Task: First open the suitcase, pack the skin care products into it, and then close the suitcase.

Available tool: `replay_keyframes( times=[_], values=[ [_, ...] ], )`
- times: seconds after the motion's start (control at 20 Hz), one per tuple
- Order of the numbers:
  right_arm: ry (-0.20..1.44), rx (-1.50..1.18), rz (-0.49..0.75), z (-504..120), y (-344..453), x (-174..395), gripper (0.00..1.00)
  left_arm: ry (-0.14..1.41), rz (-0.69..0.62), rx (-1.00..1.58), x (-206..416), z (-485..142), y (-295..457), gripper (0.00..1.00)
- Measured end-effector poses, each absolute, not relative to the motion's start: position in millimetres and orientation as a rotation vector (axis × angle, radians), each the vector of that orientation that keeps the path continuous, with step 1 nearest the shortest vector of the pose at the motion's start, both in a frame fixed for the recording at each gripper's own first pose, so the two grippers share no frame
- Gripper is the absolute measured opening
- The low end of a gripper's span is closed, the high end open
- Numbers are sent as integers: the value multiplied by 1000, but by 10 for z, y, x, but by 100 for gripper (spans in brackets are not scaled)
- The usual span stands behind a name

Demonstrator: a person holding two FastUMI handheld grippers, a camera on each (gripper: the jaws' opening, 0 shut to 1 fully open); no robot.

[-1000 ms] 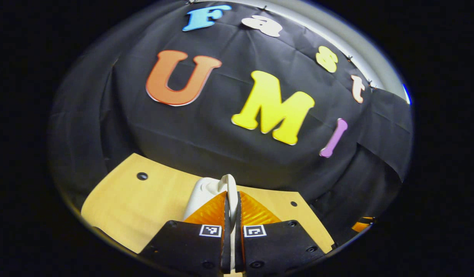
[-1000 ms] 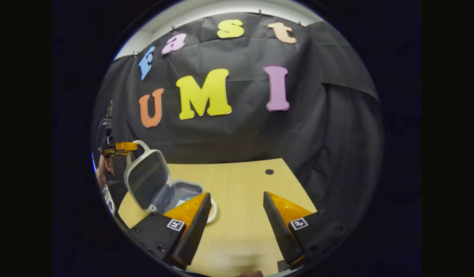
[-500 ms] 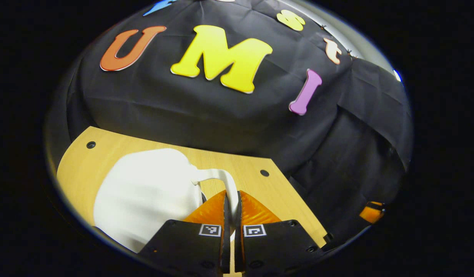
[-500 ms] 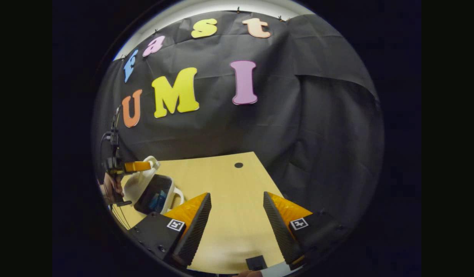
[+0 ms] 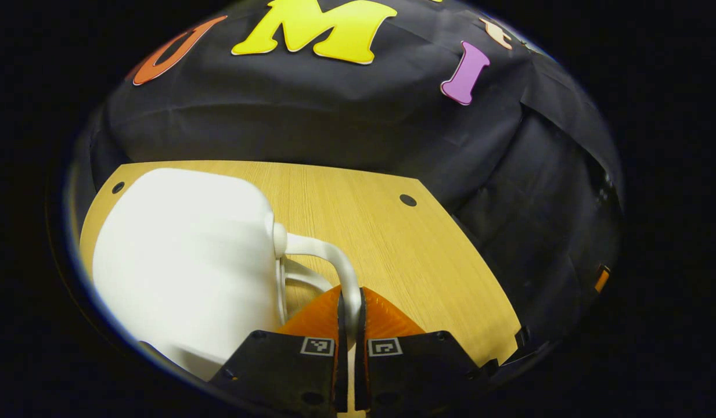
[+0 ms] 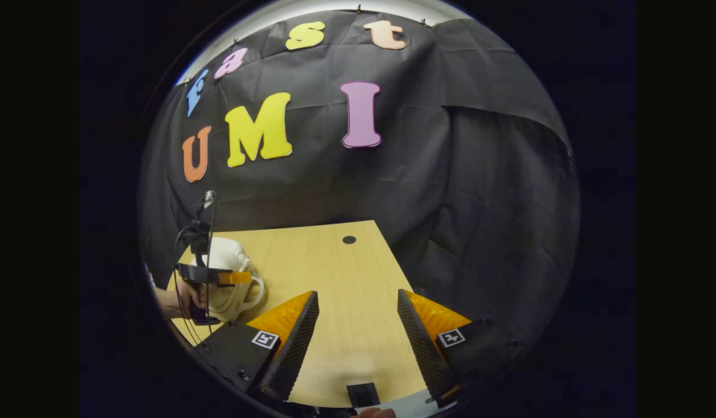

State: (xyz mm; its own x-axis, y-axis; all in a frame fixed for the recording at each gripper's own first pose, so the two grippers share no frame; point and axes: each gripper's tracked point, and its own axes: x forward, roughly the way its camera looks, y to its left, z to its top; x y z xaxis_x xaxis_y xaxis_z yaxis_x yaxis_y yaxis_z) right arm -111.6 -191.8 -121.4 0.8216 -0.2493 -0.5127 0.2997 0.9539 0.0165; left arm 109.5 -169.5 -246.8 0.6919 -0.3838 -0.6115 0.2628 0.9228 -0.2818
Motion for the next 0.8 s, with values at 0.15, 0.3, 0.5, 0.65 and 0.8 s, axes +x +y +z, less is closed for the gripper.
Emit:
replay_keyframes(
  times=[0.15,0.3,0.5,0.65,0.8],
  values=[
    [536,123,-264,-1257,-1873,-1085,81,762,-306,-129,1090,-2564,-1688,9],
    [523,129,-228,-1252,-1781,-989,81,864,-242,-100,1054,-2680,-1685,17],
    [496,135,-166,-1195,-1628,-755,81,939,-238,-134,807,-2570,-1795,43],
    [477,124,-120,-1097,-1477,-459,81,859,-248,-106,706,-2128,-1784,99],
    [445,67,-79,-891,-1303,-93,80,714,-217,-74,760,-1522,-1620,99]
  ],
)
